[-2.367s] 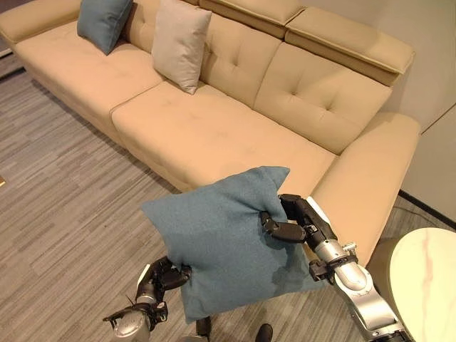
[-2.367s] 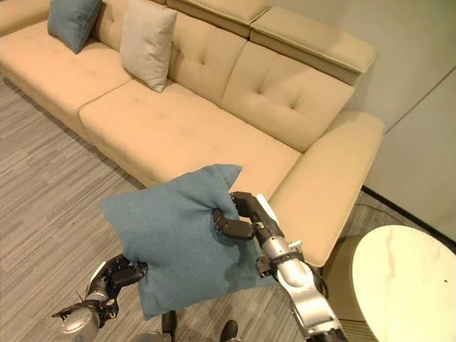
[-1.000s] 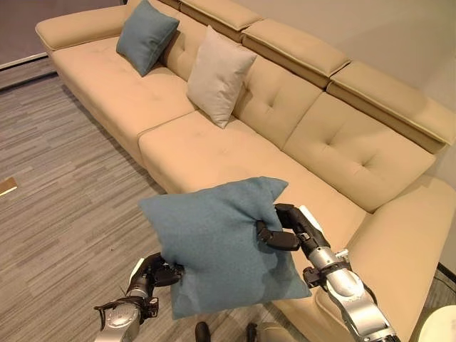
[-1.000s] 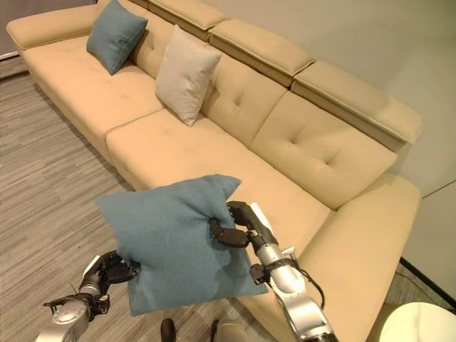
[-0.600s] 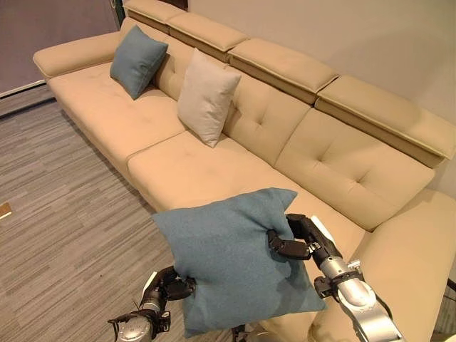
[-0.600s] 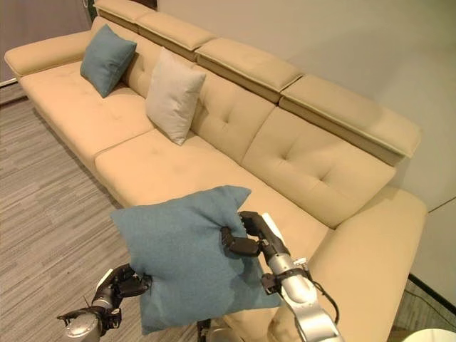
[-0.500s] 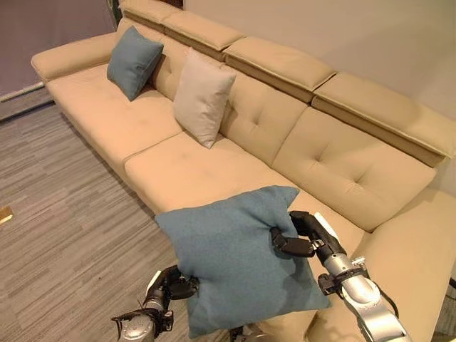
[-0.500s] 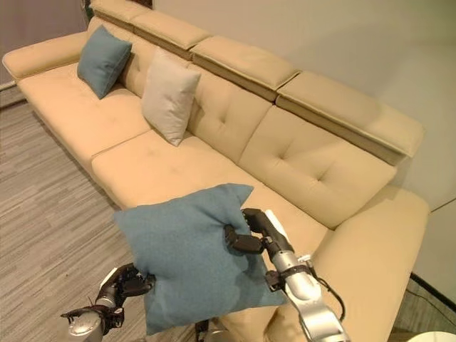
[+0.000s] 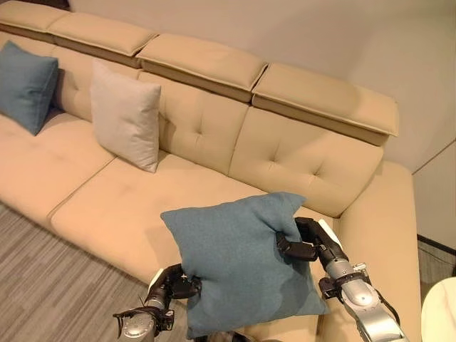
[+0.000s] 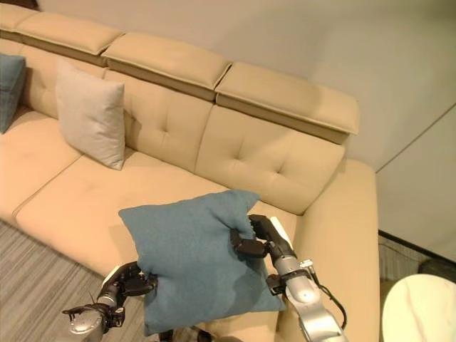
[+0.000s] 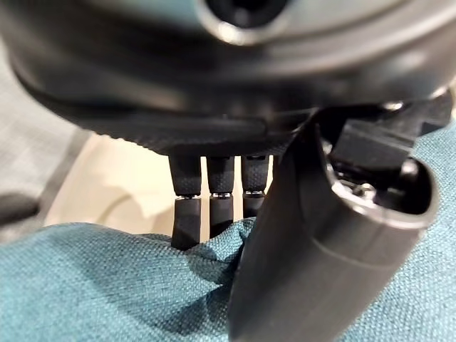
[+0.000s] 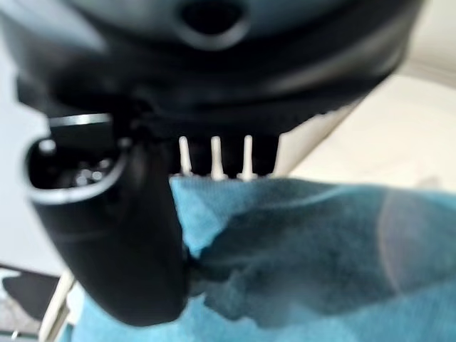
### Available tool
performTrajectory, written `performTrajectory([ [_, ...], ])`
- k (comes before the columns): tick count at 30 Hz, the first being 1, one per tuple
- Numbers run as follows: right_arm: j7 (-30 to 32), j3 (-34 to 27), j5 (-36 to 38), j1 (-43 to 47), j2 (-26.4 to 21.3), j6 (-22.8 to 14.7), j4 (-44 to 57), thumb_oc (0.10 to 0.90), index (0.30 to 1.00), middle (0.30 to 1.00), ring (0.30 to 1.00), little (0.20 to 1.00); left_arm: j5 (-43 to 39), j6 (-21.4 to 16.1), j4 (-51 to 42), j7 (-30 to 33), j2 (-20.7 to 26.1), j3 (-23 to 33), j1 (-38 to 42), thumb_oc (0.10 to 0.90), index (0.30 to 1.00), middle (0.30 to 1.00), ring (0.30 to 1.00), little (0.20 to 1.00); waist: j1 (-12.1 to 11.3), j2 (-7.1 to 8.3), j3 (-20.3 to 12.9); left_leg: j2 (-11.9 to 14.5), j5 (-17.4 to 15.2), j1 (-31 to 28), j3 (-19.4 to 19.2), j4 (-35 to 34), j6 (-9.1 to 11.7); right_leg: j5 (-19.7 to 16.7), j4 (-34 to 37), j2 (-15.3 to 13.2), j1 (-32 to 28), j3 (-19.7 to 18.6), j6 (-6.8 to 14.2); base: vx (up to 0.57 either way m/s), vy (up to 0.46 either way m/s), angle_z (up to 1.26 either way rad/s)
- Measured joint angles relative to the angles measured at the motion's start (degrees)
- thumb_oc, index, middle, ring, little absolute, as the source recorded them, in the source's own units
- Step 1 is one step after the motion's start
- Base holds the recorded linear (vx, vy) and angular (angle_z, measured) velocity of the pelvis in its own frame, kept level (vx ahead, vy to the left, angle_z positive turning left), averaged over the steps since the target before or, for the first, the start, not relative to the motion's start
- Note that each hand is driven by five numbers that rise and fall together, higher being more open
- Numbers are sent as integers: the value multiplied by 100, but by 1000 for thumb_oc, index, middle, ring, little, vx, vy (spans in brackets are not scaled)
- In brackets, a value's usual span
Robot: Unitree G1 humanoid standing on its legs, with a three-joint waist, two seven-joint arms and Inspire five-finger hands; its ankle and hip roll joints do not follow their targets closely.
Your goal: Pick up all the scattered cushions and arrange them neatly on the sofa.
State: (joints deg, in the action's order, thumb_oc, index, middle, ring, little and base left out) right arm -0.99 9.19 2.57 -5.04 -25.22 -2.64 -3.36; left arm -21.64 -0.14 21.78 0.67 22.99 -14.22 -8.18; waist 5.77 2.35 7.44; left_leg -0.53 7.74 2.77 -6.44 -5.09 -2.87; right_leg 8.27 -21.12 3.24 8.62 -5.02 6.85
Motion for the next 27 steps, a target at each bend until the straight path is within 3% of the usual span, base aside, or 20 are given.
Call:
performTrajectory([
  [1, -10, 195, 4, 210, 189, 2, 0, 400, 300, 300, 300, 300, -1, 0, 19, 26, 123, 248, 62, 400, 300, 300, 300, 300, -136, 117, 63, -43, -89, -13, -346, 34, -130, 105, -370, -264, 288, 444, 87, 110, 200, -170],
  [2, -32, 412, 5, 393, 237, 0, 3, 400, 300, 300, 300, 300, -3, 0, 28, 75, 124, 510, 29, 400, 300, 300, 300, 300, -175, 160, 115, -152, -284, -110, -685, 50, -294, 114, -337, -789, 371, 1134, 120, 142, 146, -186],
  [3, -51, 413, 3, 387, 251, 2, -6, 400, 300, 300, 300, 300, -24, -10, 14, 120, 89, 626, 10, 400, 300, 300, 300, 300, -220, 178, 134, -194, -361, -225, -896, 7, -243, 115, 123, -911, 300, 1713, 119, 131, 68, -143],
  [5, -98, 414, 13, 418, 248, 2, -9, 400, 300, 300, 300, 300, -47, -12, 16, 124, 28, 683, -23, 400, 300, 300, 300, 300, -295, 189, 125, -193, -502, -260, -1185, 4, -74, 31, 492, -875, 403, 2403, -2, 124, -35, -77],
  [6, -96, 340, 28, 374, 158, 2, 0, 400, 300, 300, 300, 300, -53, -9, 15, 127, -116, 646, -17, 400, 300, 300, 300, 300, -356, 199, 114, -271, -518, -295, -1156, 2, -36, -165, 681, -846, 328, 2578, -276, 113, -87, -17],
  [8, -65, 47, 37, 164, 102, -1, -10, 400, 300, 300, 300, 300, -70, -11, -16, 121, -251, 506, -18, 400, 300, 300, 300, 300, -297, 176, 91, -261, -533, -307, -864, 22, -12, -338, 1012, -475, 142, 1861, -314, 97, -93, 50],
  [9, -42, 20, 45, 114, 51, 3, -36, 400, 300, 300, 300, 300, -84, -10, -71, 117, -258, 392, -179, 400, 300, 300, 300, 300, -368, 220, 38, -243, -697, -311, -921, 194, 236, -459, 1087, -348, 102, 1563, -512, 64, -67, 37],
  [11, -59, 45, 50, 123, 41, -1, -28, 400, 300, 300, 300, 300, -85, -9, -129, 105, -220, 305, -334, 400, 300, 300, 300, 300, -390, 228, 35, -242, -780, -250, -922, 562, 341, -550, 1154, -419, 5, 1552, -761, 26, -4, -2],
  [12, -50, 64, 51, 137, 56, 0, -43, 400, 300, 300, 300, 300, -84, -6, -122, 97, -210, 288, -337, 400, 300, 300, 300, 300, -431, 321, 46, -285, -789, -55, -878, 1049, 327, -585, 1155, -541, -7, 1513, -1011, 21, 67, -18],
  [14, -44, 66, 53, 141, 16, 0, -37, 400, 300, 300, 300, 300, -86, -5, -126, 108, -287, 296, -357, 400, 300, 300, 300, 300, -508, 340, 37, -281, -813, 286, -671, 1807, 313, -711, 1429, -586, -170, 1238, -1119, 26, 50, -36],
  [15, -33, 84, 53, 149, 8, 5, -35, 400, 300, 300, 300, 300, -88, -6, -143, 123, -295, 305, -380, 400, 300, 300, 300, 300, -552, 355, 20, -252, -1025, 450, -447, 1923, 340, -878, 1670, -590, -299, 1183, -1110, 1, 0, -54],
  [16, -11, 82, 63, 164, -56, 4, -20, 400, 300, 300, 300, 300, -87, -8, -178, 122, -305, 314, -358, 400, 300, 300, 300, 300, -504, 287, -12, 74, -1021, 396, -371, 1516, 431, -984, 1851, -510, -400, 1140, -1090, 151, 150, -43],
  [17, 10, 77, 64, 157, -101, 5, -25, 400, 300, 300, 300, 300, -87, -8, -179, 122, -324, 315, -316, 400, 300, 300, 300, 300, -438, 253, -31, 260, -976, 389, -349, 1372, 496, -978, 1847, -471, -418, 1161, -1080, 194, 199, -25],
  [18, 30, 51, 72, 146, -127, 3, -32, 400, 300, 300, 300, 300, -87, -7, -173, 138, -321, 282, -234, 400, 300, 300, 300, 300, -320, 280, -18, 401, -902, 460, -76, 1345, 655, -975, 1927, -425, -490, 875, -997, 245, 256, -12],
  [20, 127, 8, 85, 144, -38, 5, -135, 400, 300, 300, 300, 300, -88, -9, -167, 158, -300, 251, -155, 400, 300, 300, 300, 300, -437, 415, -67, 567, -830, 363, 580, 780, 864, -1084, 2300, -415, -629, 541, -838, 146, 175, -64],
  [22, 150, -108, 90, 164, -121, 7, -144, 400, 300, 300, 300, 300, -89, -8, -164, 170, -395, 164, -78, 400, 300, 300, 300, 300, -428, 322, -56, 739, -583, 373, 685, 543, 1122, -1190, 2461, -419, -700, 395, -767, 130, 181, -67],
  [24, 156, -235, 80, 152, -173, 51, -150, 400, 300, 300, 300, 300, -88, -7, -167, 167, -501, 68, -75, 400, 300, 300, 300, 300, -307, 121, -80, 814, -415, 136, 542, 149, 1059, -1279, 2629, -399, -856, 405, -670, 74, 142, -27],
  [25, 199, -299, 79, 147, -326, 53, -150, 400, 300, 300, 300, 300, -88, -7, -203, 157, -627, 1, -76, 400, 300, 300, 300, 300, -171, -216, -90, 928, -38, 0, 453, -12, 903, -1231, 2631, -268, -946, 442, -557, 100, 264, -25],
  [26, 281, -299, 75, 121, -177, 88, -241, 400, 300, 300, 300, 300, -87, -5, -233, 175, -540, -20, -10, 400, 300, 300, 300, 300, -140, -47, -103, 739, -23, -59, 348, -8, 746, -1252, 2606, -516, -913, 484, -367, 82, 239, -35],
  [27, 277, -304, 72, 126, -99, 87, -241, 400, 300, 300, 300, 300, -87, -6, -267, 173, -435, -21, 7, 400, 300, 300, 300, 300, -158, 24, -116, 604, -106, -75, 193, -7, 686, -1235, 2612, -666, -872, 439, -328, 47, 204, -43],
])
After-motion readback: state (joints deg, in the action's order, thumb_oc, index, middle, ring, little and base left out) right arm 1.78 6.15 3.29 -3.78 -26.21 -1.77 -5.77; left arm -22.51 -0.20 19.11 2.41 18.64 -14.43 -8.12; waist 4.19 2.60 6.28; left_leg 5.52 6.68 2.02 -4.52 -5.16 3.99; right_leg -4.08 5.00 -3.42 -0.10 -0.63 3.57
